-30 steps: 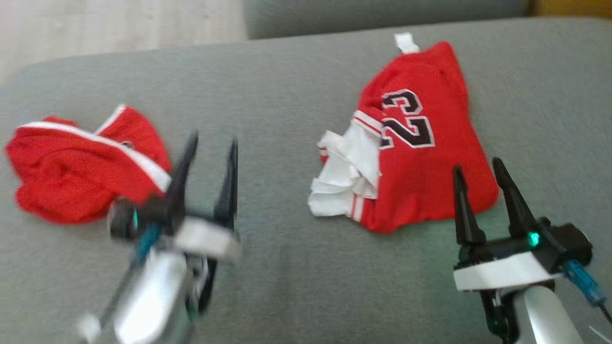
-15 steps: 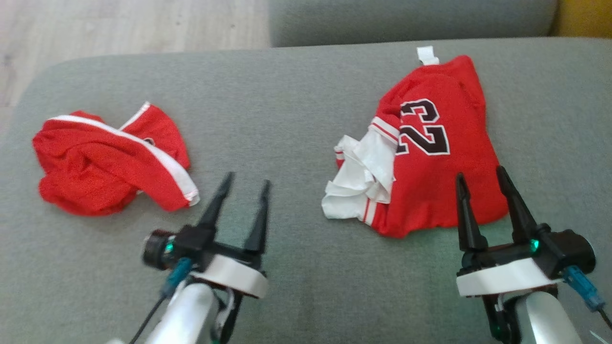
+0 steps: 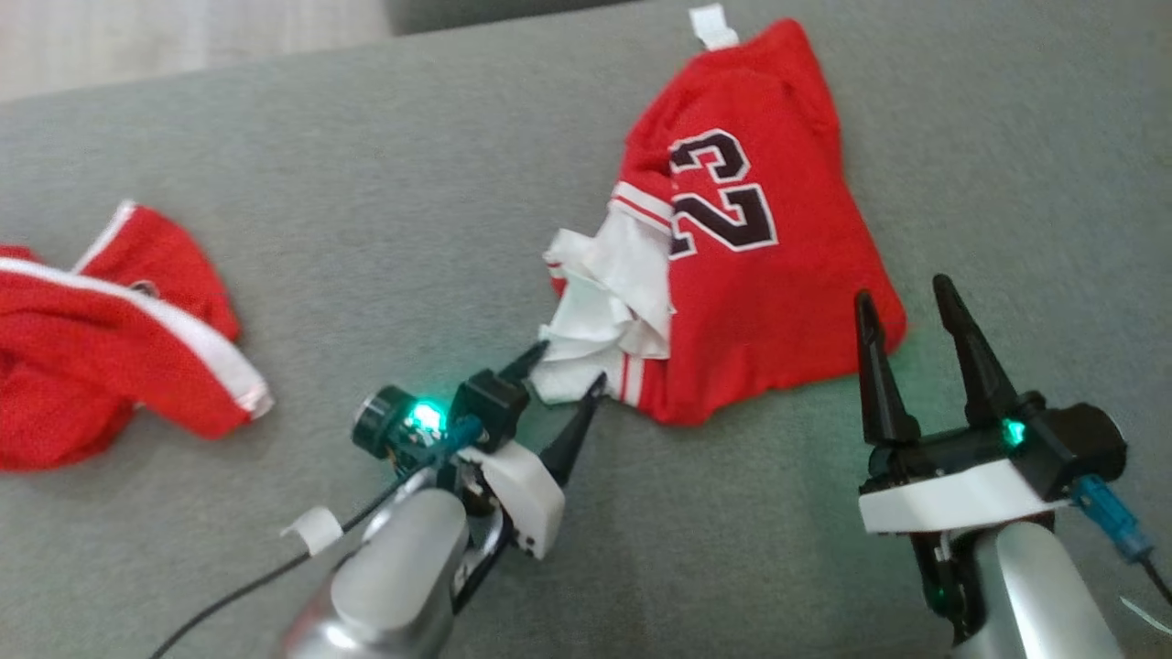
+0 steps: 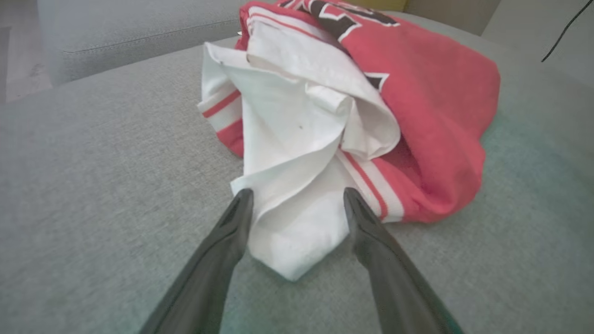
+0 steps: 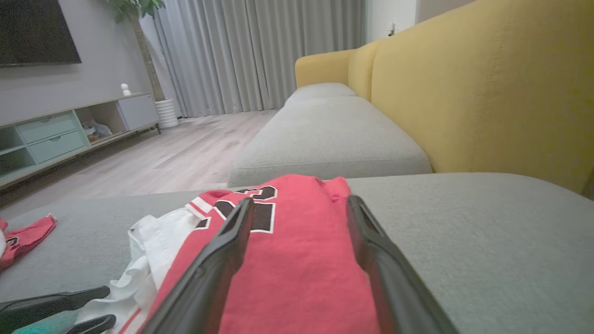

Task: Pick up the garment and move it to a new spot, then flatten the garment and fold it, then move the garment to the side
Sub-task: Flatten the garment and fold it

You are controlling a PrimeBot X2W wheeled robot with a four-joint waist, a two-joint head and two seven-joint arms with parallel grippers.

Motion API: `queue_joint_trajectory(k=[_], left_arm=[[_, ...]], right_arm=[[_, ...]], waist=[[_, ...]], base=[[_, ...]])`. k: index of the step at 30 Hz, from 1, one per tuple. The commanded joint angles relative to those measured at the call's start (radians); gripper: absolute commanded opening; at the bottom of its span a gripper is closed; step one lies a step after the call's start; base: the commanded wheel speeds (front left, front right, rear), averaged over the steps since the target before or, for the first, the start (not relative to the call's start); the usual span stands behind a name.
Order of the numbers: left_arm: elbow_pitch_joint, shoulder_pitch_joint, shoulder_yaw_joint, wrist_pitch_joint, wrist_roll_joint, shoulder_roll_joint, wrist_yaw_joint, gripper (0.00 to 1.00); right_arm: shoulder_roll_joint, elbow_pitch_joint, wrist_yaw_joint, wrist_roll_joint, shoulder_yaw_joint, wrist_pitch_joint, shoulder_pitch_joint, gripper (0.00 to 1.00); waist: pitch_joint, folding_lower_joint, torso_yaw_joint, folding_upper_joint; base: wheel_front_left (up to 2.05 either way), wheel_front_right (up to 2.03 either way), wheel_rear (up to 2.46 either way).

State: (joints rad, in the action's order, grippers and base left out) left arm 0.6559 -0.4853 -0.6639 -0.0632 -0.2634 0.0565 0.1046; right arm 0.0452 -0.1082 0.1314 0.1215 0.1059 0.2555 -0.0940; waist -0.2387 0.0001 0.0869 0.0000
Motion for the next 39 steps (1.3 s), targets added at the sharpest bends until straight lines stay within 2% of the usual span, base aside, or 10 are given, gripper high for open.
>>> queue_joint_trajectory(k=[1, 5, 7, 18, 28, 35, 36, 37, 38, 39], left_arm=[[-0.012, -0.049, 0.027, -0.012, 0.007, 0.003, -0.014, 1.00], [0.048, -0.080, 0.029, -0.029, 0.000, -0.001, -0.038, 1.00], [0.072, -0.090, 0.025, -0.034, -0.008, -0.002, -0.037, 0.00], [0.077, -0.096, 0.111, -0.176, -0.091, -0.005, -0.120, 0.00], [-0.120, 0.045, 0.259, -0.198, -0.117, 0.034, -0.224, 0.00], [-0.135, 0.204, 0.200, -0.155, -0.093, 0.030, -0.251, 0.00], [-0.131, 0.224, 0.181, -0.133, -0.090, 0.028, -0.249, 0.11], [-0.129, 0.242, 0.164, -0.113, -0.088, 0.026, -0.245, 0.38], [-0.132, 0.255, 0.155, -0.103, -0.088, 0.025, -0.248, 0.88], [-0.139, 0.265, 0.151, -0.101, -0.089, 0.023, -0.253, 1.00]], right_arm=[[0.005, 0.034, -0.001, 0.010, 0.021, 0.006, -0.025, 1.00], [0.005, 0.034, -0.001, 0.015, 0.015, 0.006, -0.029, 1.00], [0.005, 0.032, -0.001, 0.015, 0.013, 0.006, -0.030, 1.00], [0.005, 0.026, -0.001, 0.006, -0.001, 0.006, -0.010, 1.00], [0.005, 0.007, -0.001, -0.012, -0.011, 0.006, 0.028, 1.00], [0.005, -0.011, -0.001, -0.017, -0.012, 0.006, 0.048, 1.00], [0.005, -0.014, -0.001, -0.016, -0.012, 0.006, 0.050, 1.00], [0.005, -0.016, -0.001, -0.016, -0.012, 0.006, 0.051, 1.00], [0.005, -0.018, -0.001, -0.016, -0.012, 0.006, 0.052, 1.00], [0.005, -0.019, -0.001, -0.015, -0.011, 0.006, 0.052, 1.00]], waist=[[-0.026, -0.0001, 0.030, 0.0000], [-0.032, -0.0001, 0.041, 0.0000], [-0.030, -0.0001, 0.040, 0.0000], [0.031, -0.0001, -0.034, 0.0000], [0.102, -0.0001, -0.145, 0.0000], [0.134, -0.0001, -0.174, 0.0000], [0.138, -0.0001, -0.176, 0.0000], [0.142, -0.0001, -0.176, 0.0000], [0.146, -0.0001, -0.177, 0.0000], [0.149, -0.0001, -0.177, 0.0000]], base=[[0.00, 0.00, 0.00], [0.00, 0.00, 0.00], [0.00, 0.00, 0.00], [0.00, 0.00, 0.00], [0.00, 0.00, 0.00], [0.00, 0.00, 0.00], [0.00, 0.00, 0.00], [0.00, 0.00, 0.00], [0.00, 0.00, 0.00], [0.00, 0.00, 0.00]])
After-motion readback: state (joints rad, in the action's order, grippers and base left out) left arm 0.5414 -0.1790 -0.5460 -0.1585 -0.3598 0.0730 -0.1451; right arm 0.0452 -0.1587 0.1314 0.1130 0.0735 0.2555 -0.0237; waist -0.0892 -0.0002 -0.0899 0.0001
